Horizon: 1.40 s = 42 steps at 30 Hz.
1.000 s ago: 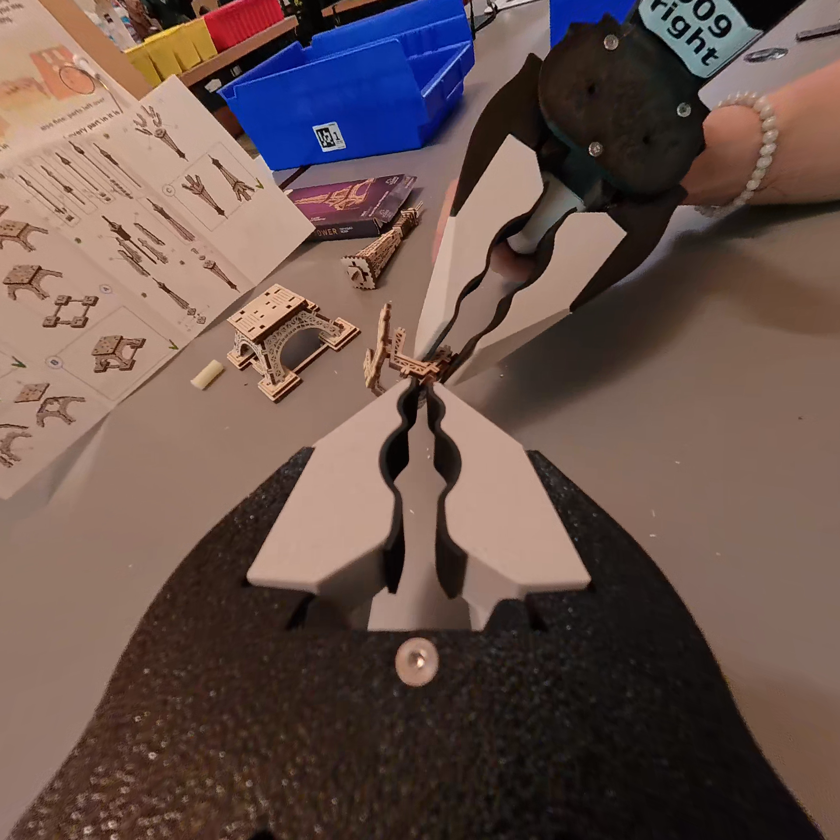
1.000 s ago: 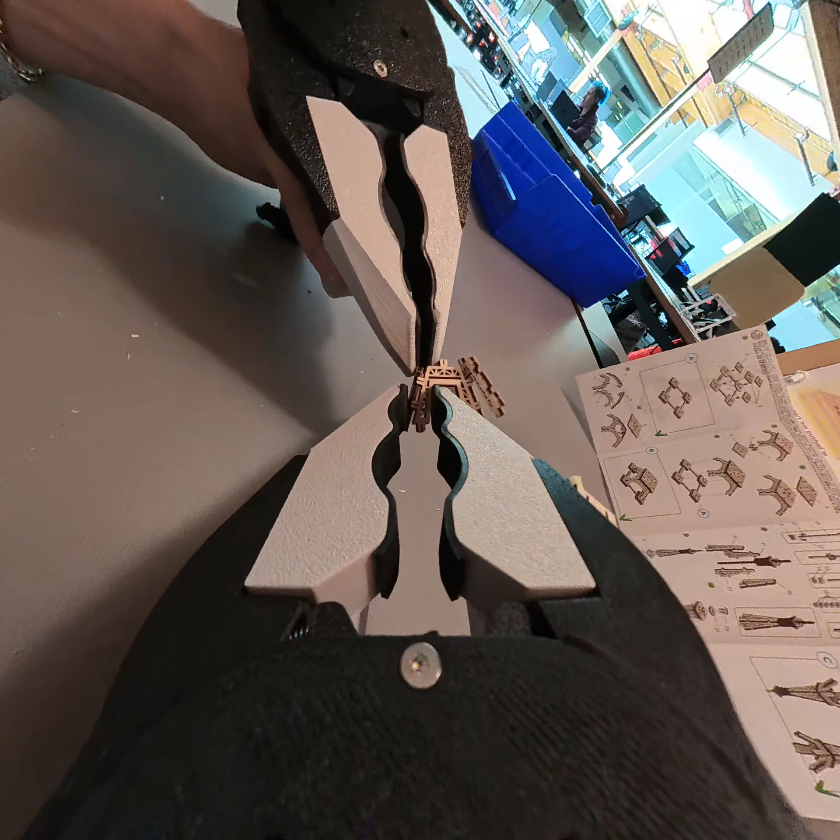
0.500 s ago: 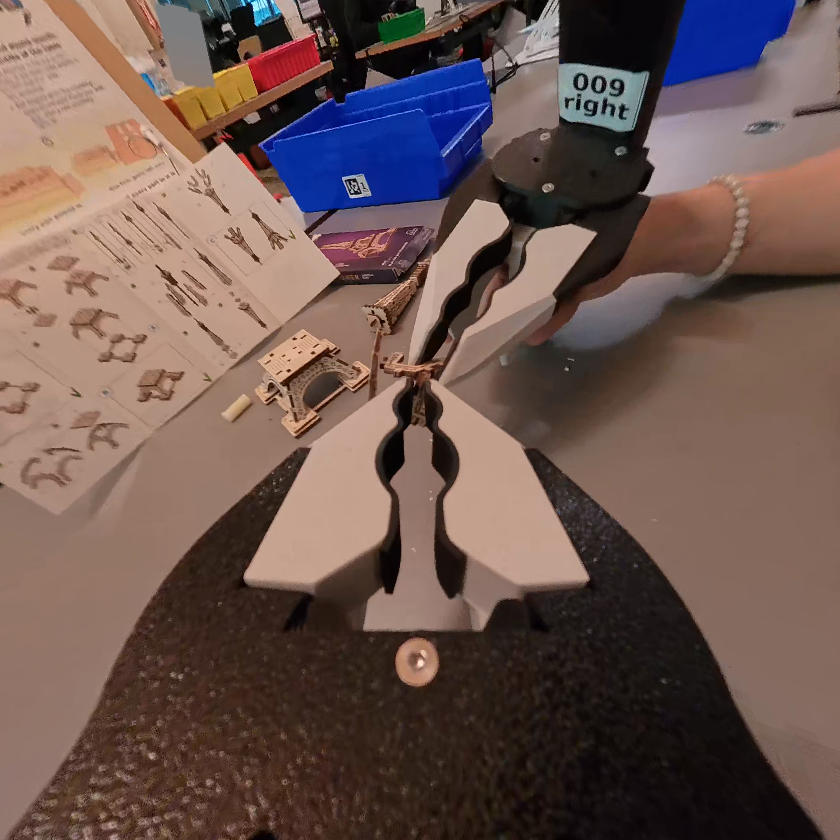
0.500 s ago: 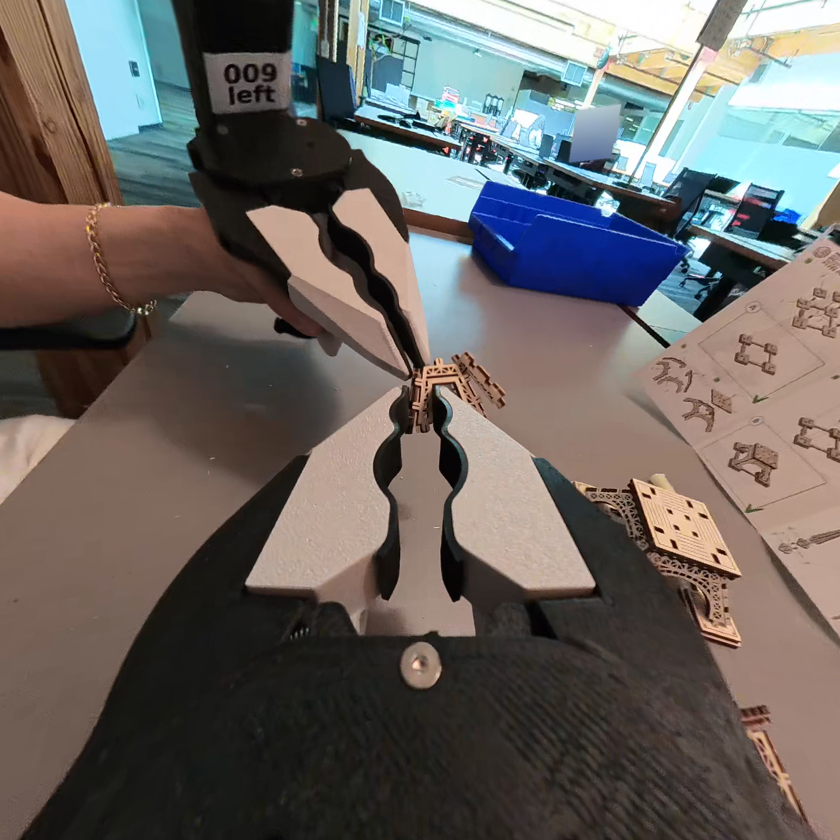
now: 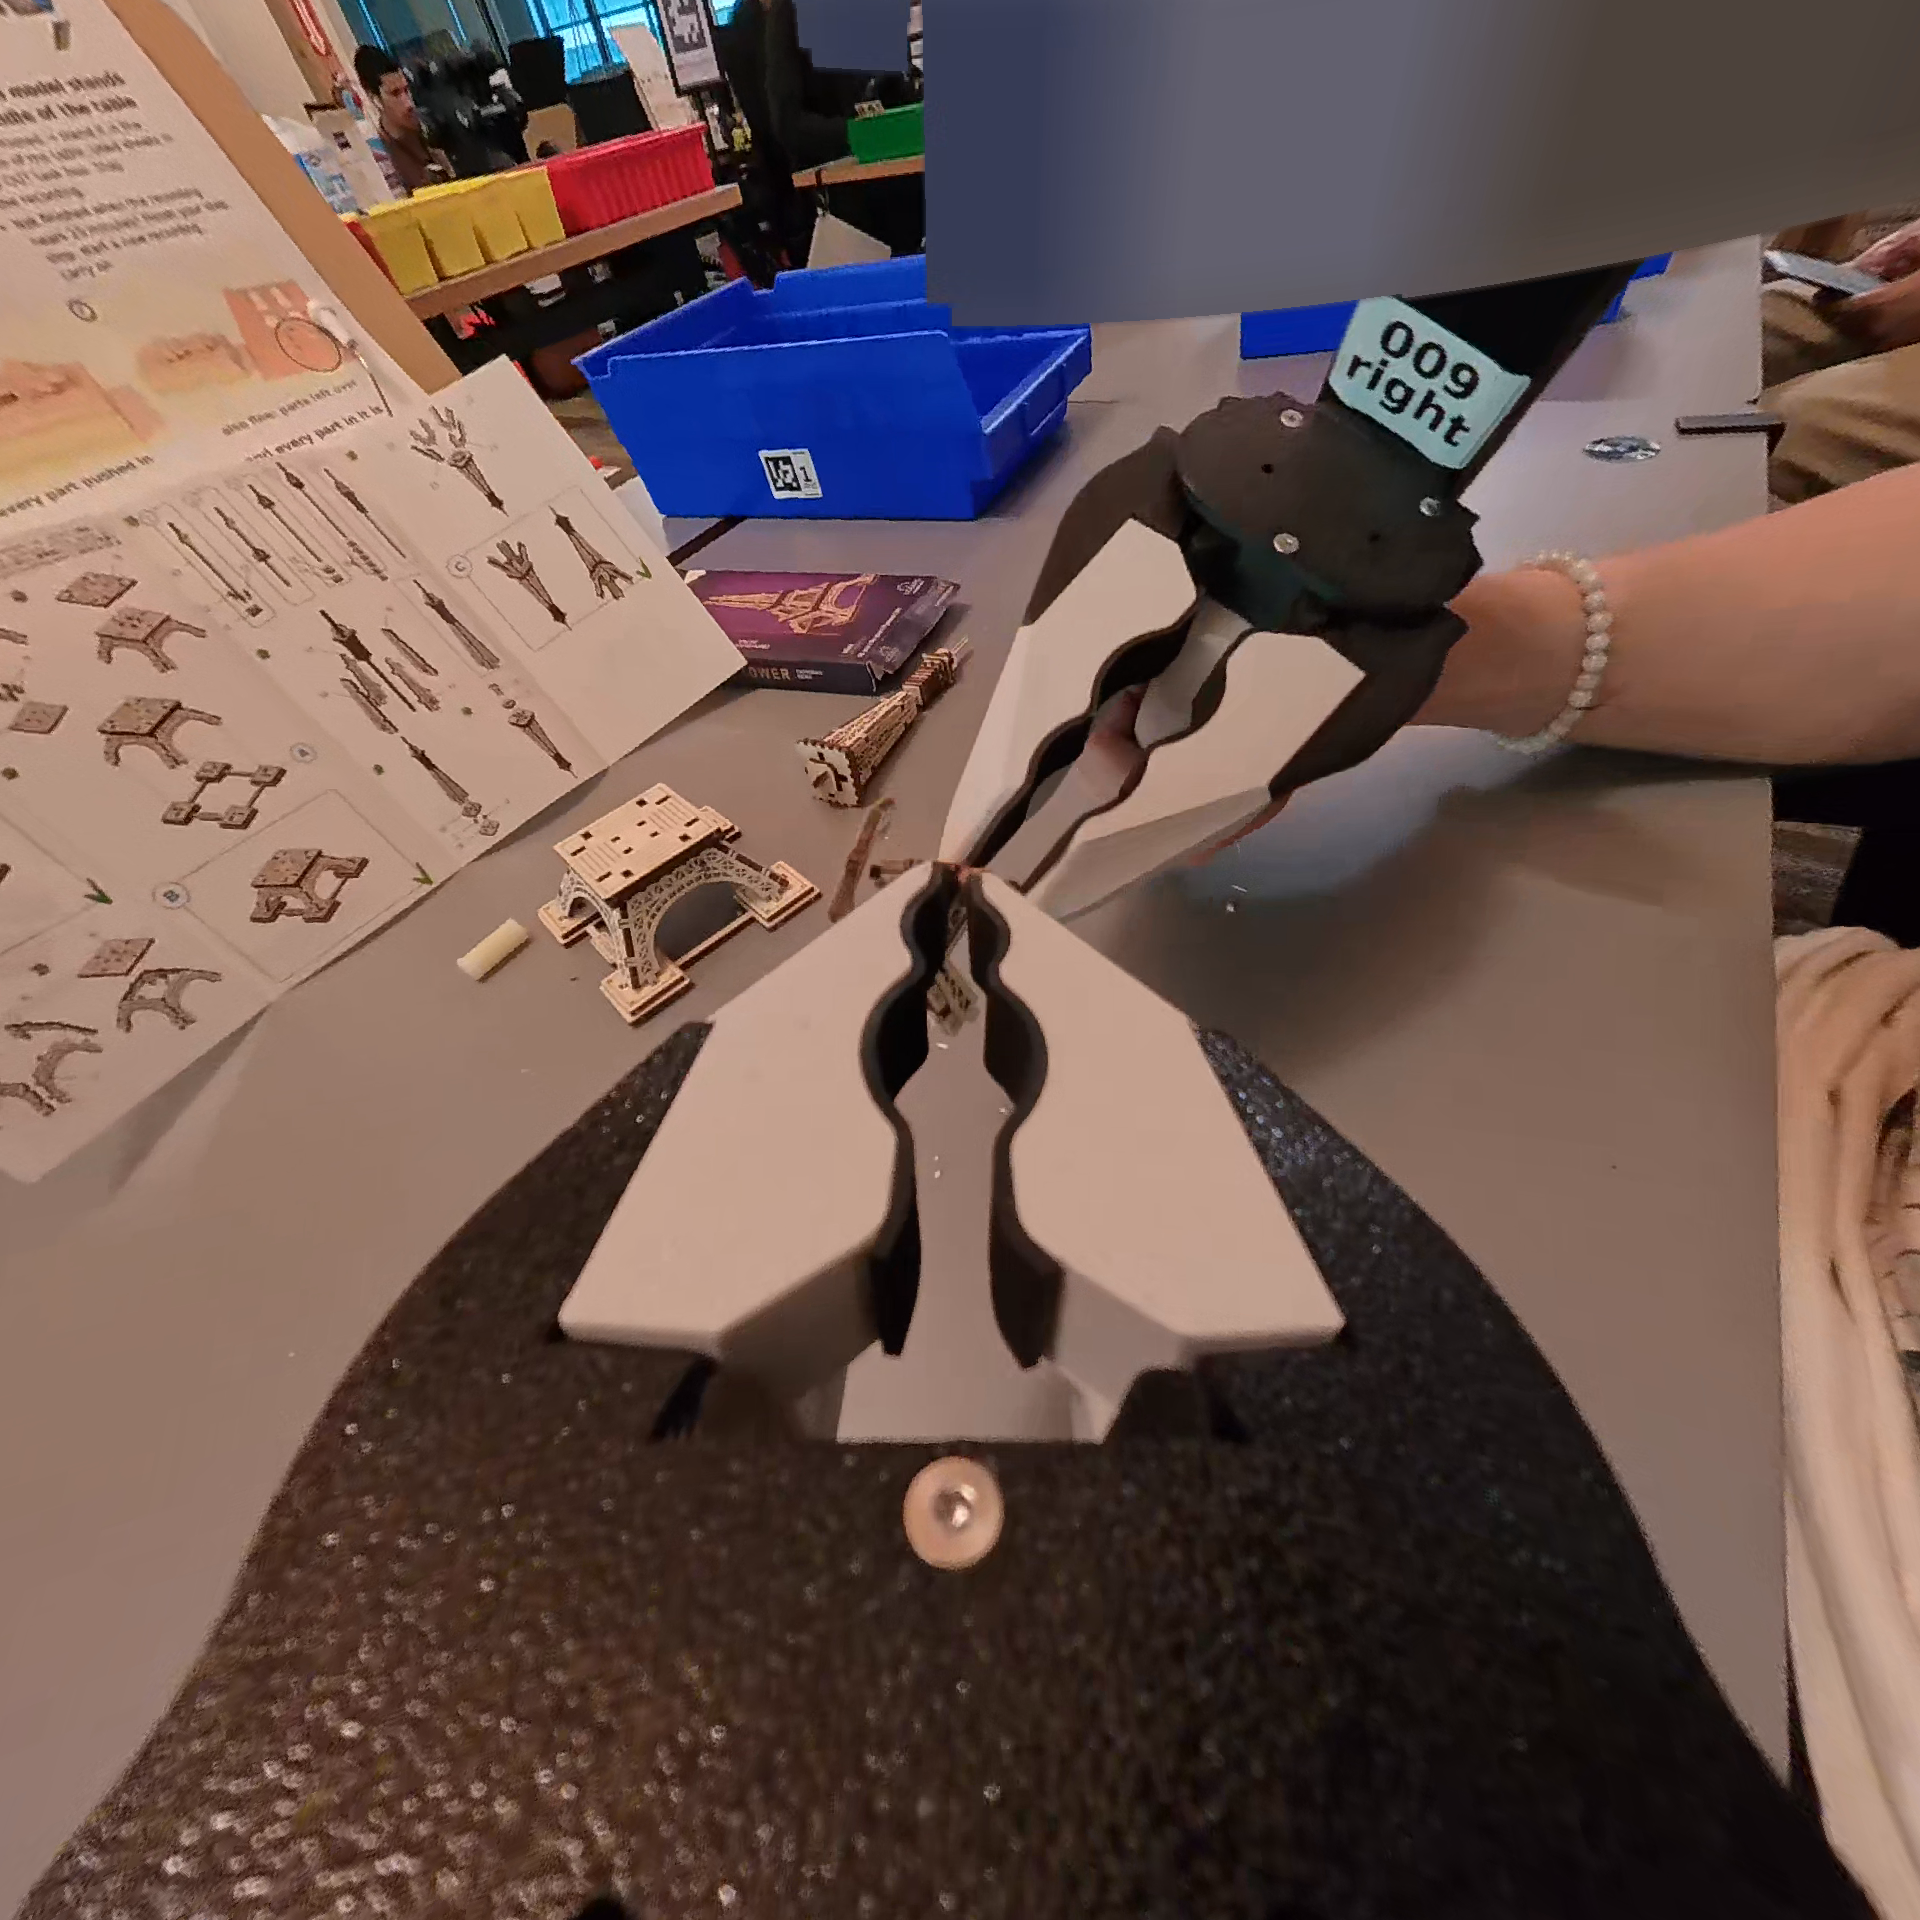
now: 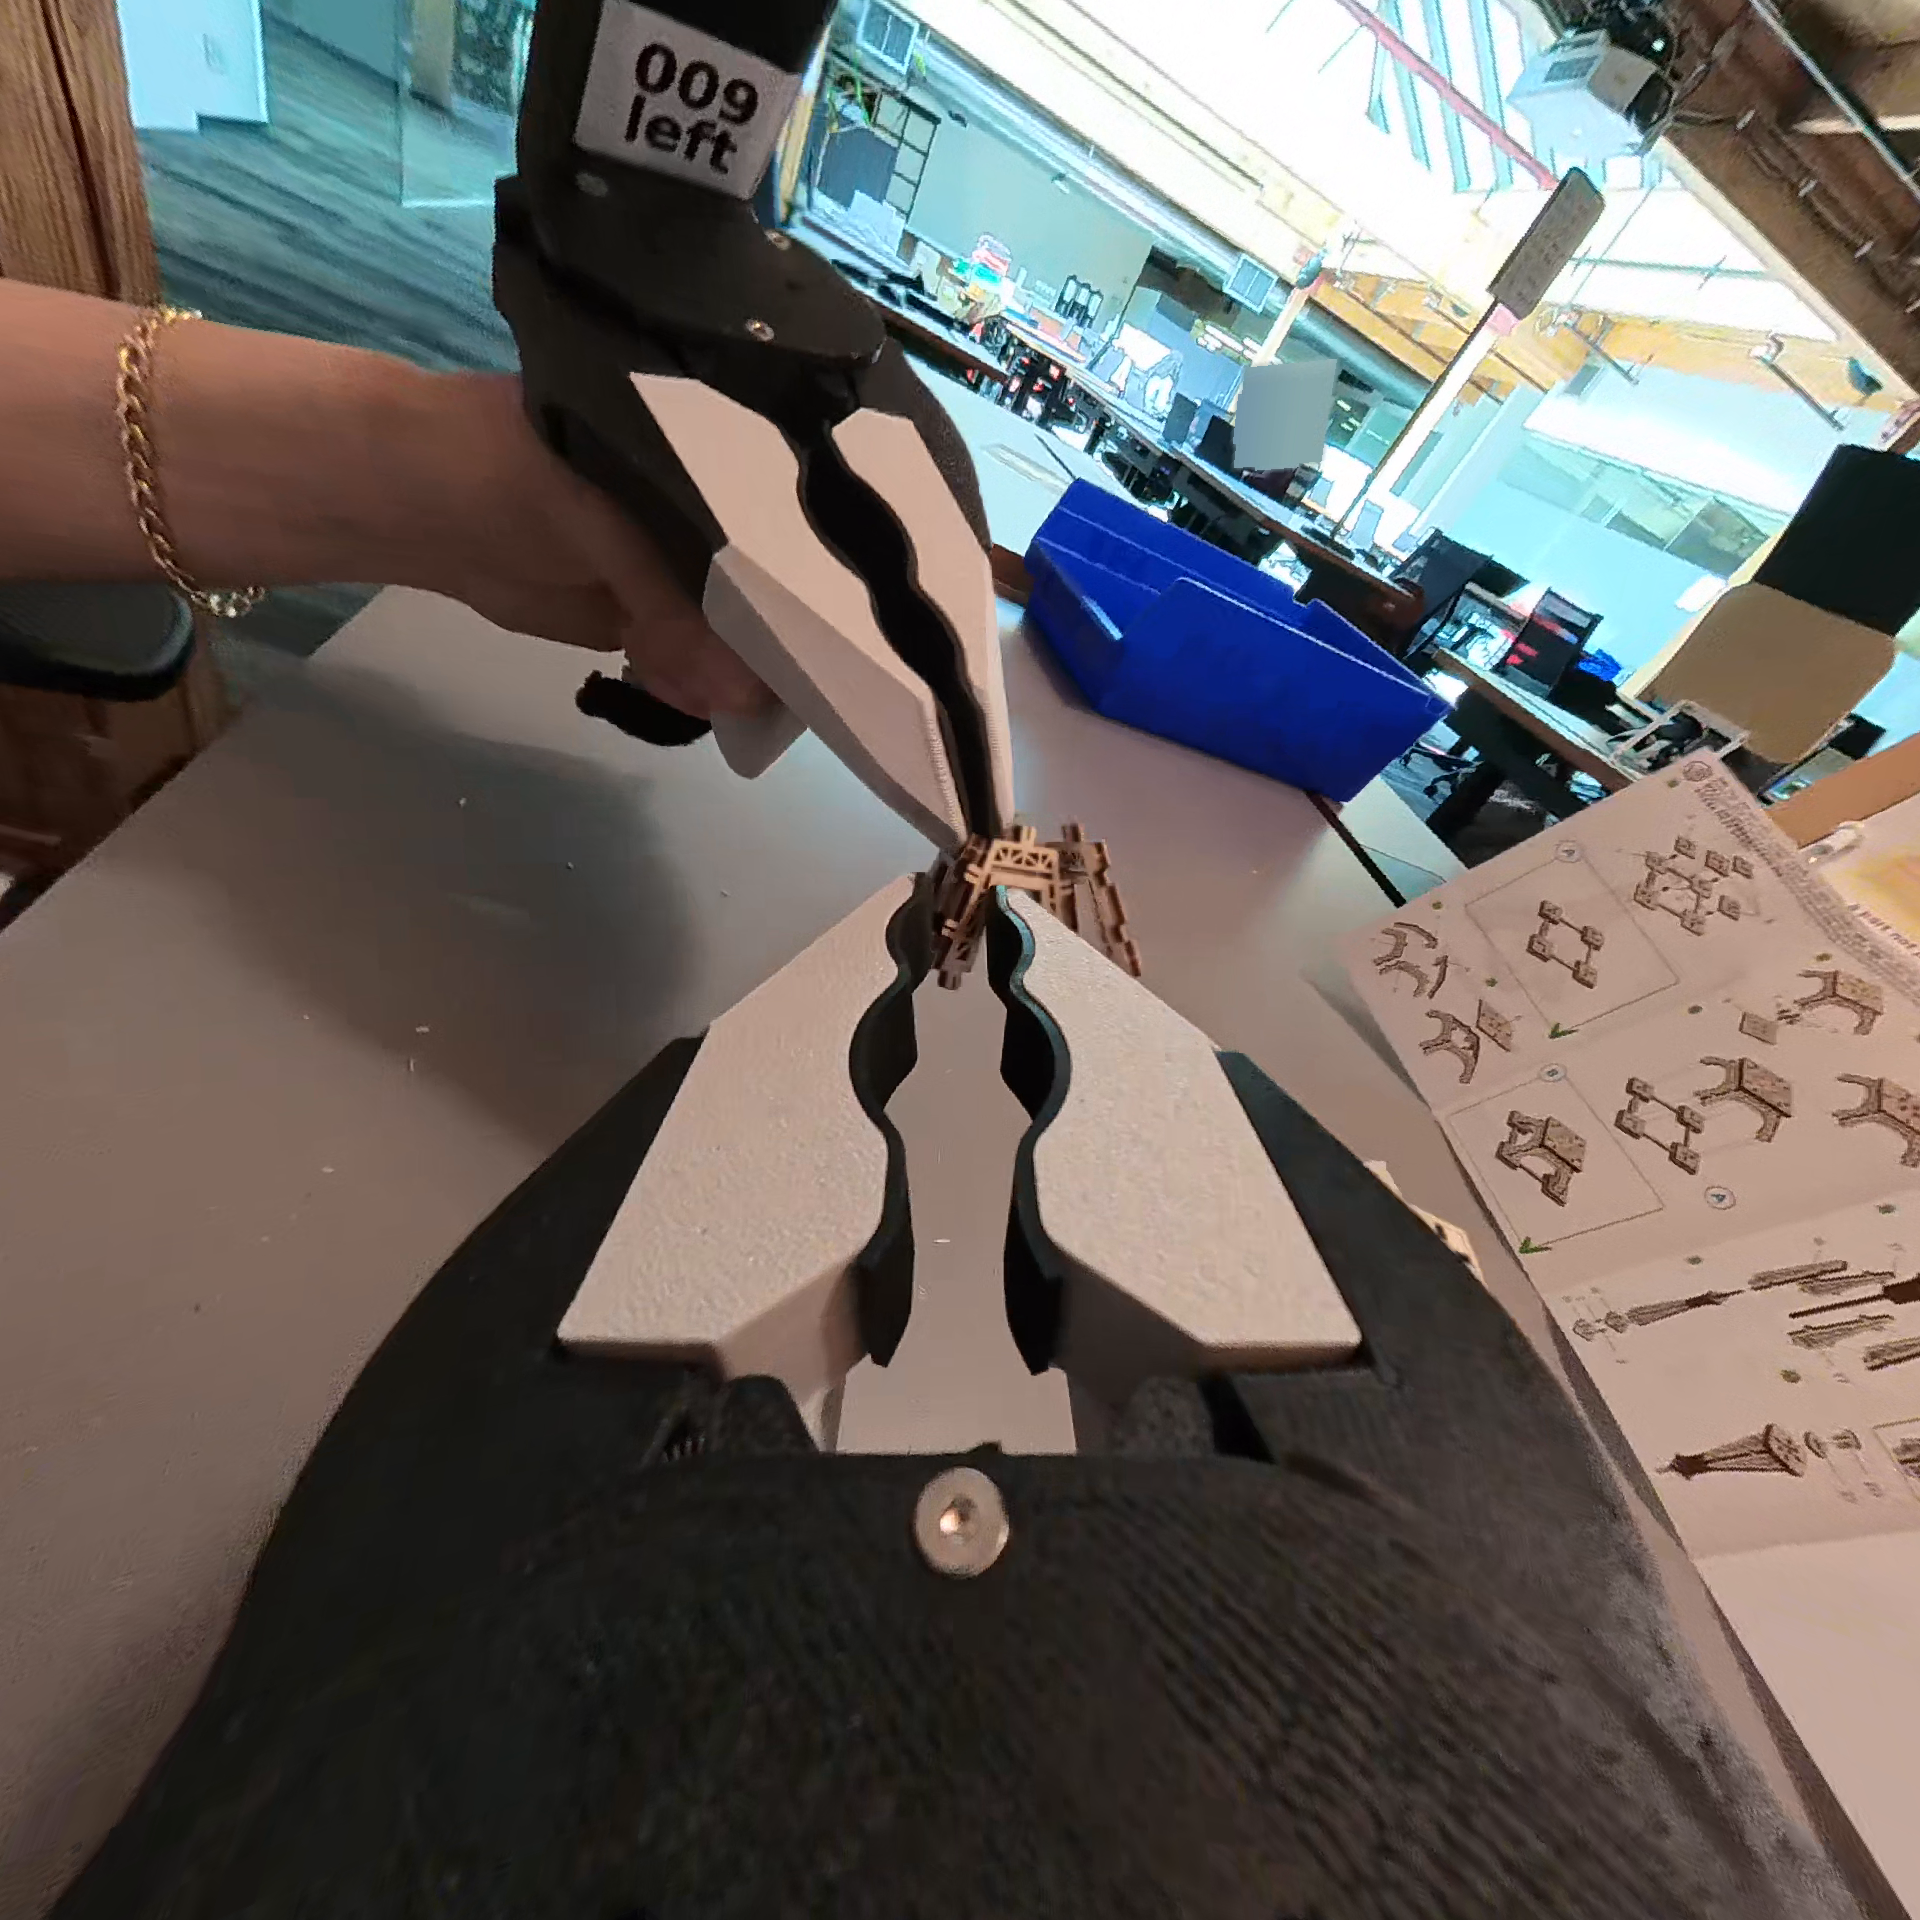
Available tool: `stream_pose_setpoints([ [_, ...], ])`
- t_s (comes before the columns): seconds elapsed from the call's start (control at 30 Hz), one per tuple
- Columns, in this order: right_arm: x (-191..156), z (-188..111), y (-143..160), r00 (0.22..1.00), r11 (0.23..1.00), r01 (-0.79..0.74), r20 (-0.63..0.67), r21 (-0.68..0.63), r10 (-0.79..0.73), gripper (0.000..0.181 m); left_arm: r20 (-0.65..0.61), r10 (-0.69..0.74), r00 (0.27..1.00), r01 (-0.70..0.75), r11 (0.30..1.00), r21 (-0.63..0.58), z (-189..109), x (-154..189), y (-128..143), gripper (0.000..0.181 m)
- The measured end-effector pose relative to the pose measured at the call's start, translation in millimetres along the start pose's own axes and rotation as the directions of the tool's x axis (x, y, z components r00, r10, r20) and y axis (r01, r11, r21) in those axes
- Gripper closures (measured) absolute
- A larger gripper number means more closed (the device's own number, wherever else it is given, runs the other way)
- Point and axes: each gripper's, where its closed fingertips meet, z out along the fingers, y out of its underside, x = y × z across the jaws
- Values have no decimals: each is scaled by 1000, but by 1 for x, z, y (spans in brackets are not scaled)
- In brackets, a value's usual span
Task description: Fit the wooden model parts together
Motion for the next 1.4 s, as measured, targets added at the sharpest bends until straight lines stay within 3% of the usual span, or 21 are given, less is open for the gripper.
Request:
stream_pose_setpoints([
  [0.13, 2, -1, -1, 1000, 1000, -22, 1, -1, 22, 174, -3, -36, 999, 36, 999, 18, 1, 0, -1, 180],
  [0.27, 12, -1, -12, 994, 993, -96, -52, 68, 99, 170, -23, -94, 995, 96, 989, 113, -4, -4, -12, 181],
  [0.5, 9, -13, -31, 905, 885, -420, 164, 201, 392, 163, -17, 68, 998, -62, 971, 232, -16, -1, -19, 181],
  [0.6, 6, -16, -30, 870, 859, -479, 224, 180, 439, 163, -7, 127, 992, -120, 952, 283, -22, 1, -24, 181],
  [0.7, 2, -16, -32, 854, 845, -502, 259, 186, 451, 172, -26, 150, 988, -133, 937, 322, -26, 6, -30, 181],
  [1.07, -4, -22, -44, 849, 833, -504, 311, 228, 428, 172, -52, 189, 981, -159, 924, 349, -29, 15, -33, 181],
  [1.4, -3, -19, -45, 882, 857, -452, 264, 246, 390, 173, -39, 186, 982, -160, 918, 363, -30, 13, -34, 181],
])
